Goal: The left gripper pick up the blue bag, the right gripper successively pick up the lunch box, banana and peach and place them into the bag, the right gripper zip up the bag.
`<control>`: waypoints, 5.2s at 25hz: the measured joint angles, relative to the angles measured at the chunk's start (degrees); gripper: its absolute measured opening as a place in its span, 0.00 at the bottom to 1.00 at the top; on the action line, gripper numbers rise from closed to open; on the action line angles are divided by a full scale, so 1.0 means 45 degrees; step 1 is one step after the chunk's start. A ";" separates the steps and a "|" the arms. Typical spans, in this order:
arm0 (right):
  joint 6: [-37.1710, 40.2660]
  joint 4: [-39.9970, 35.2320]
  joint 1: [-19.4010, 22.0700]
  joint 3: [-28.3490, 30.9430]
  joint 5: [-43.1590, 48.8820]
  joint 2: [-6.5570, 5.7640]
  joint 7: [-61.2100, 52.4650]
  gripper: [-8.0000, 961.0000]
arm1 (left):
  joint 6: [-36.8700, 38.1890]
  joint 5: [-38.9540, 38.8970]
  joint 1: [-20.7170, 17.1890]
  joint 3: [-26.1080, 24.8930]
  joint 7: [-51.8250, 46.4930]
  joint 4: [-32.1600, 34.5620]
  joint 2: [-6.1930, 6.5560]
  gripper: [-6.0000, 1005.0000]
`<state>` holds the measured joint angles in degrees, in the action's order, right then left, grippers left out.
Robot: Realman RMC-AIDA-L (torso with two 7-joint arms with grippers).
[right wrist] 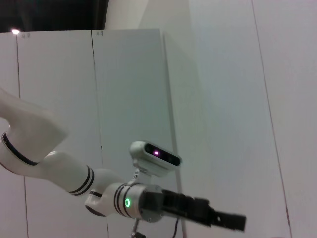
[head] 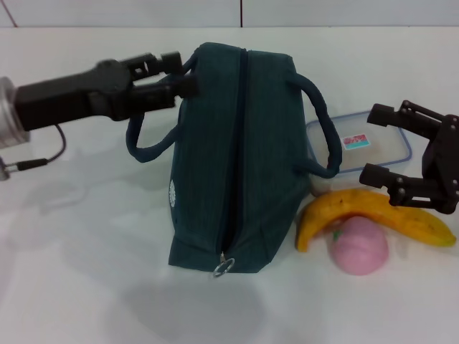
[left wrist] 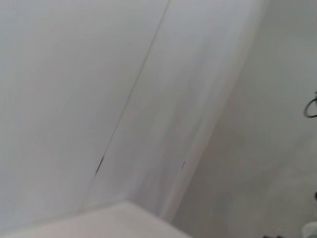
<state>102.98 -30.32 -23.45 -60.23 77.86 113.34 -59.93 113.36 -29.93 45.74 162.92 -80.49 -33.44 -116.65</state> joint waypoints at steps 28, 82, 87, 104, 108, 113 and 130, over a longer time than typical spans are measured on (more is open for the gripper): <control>0.0034 0.0598 0.0722 0.0019 -0.0084 0.0366 0.0442 0.89 | -0.2274 -0.0045 -0.0487 0.0006 0.0931 0.0593 -0.0589 0.68; -0.6442 0.9895 -0.1451 0.6979 -0.2072 0.0630 -0.5869 0.80 | -0.2051 -0.0166 0.0002 0.0006 0.1363 0.1363 -0.0621 0.06; -0.6568 0.9920 -0.1738 0.7044 -0.1756 0.0631 -0.6271 0.79 | -0.2078 -0.0192 0.0042 0.0006 0.1375 0.1420 -0.0621 0.06; -0.6570 0.9981 -0.1722 0.7469 -0.1499 0.0632 -0.6306 0.59 | -0.2126 -0.0389 -0.0041 0.0006 0.1461 0.1553 -0.0620 0.06; -0.6578 0.9981 -0.1720 0.7470 -0.1499 0.0632 -0.6309 0.40 | -0.2126 -0.0389 -0.0046 0.0006 0.1463 0.1553 -0.0620 0.06; -0.6522 0.9901 -0.1689 0.7486 -0.1498 0.0632 -0.6245 0.28 | -0.2125 -0.0389 -0.0048 0.0006 0.1476 0.1553 -0.0621 0.06; -0.5965 0.9723 -0.1551 0.7762 -0.1224 0.0632 -0.5335 0.20 | -0.2139 -0.0391 -0.0074 0.0006 0.1482 0.1728 -0.0619 0.06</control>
<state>76.14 13.43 -30.43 -25.31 72.35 116.18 -83.94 103.73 -31.69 45.41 162.95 -73.83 -25.67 -119.44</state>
